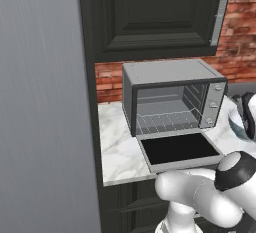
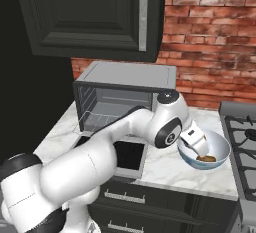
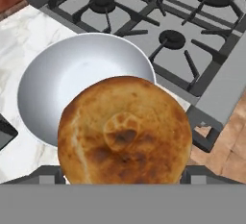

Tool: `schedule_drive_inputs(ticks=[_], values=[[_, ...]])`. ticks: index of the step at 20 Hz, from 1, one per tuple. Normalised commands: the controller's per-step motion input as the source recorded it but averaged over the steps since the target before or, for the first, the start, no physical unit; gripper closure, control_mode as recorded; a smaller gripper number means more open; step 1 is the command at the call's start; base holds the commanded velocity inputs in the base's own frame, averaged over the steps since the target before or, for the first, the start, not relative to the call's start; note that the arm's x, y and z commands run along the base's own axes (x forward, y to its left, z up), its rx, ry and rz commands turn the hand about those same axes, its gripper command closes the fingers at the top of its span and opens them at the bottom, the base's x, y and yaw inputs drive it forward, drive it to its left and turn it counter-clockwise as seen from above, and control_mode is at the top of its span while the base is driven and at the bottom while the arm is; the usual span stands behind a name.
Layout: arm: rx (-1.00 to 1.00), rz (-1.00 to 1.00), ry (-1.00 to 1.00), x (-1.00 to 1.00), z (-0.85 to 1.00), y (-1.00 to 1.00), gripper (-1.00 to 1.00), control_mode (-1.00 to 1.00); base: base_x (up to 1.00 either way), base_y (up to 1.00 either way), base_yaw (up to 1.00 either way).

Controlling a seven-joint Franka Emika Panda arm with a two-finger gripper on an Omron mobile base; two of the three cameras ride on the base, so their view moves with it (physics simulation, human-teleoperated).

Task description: Pick up the heated bread from the toaster oven and place it in the bowl. Then move the bread bowl to the dining counter.

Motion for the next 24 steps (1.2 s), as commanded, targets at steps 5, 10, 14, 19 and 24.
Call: schedule_drive_inputs(ticks=[5, 10, 14, 19, 24], values=[[0.05, 0.0, 0.02, 0.29, -0.46, -0.25, 1.0, -1.0, 0.0, 0.0, 0.0], [0.02, 0.0, 0.0, 0.6, -0.4, -0.18, 1.0, -1.0, 0.0, 0.0, 0.0], [0.01, 0.0, 0.0, 0.6, -0.56, -0.32, -1.0, -1.0, 0.0, 0.0, 0.0], [0.0, 0.0, 0.0, 0.57, -0.37, -0.2, -1.0, -1.0, 0.0, 0.0, 0.0], [0.0, 0.0, 0.0, 0.11, 0.13, -0.01, -1.0, -1.0, 0.0, 0.0, 0.0]])
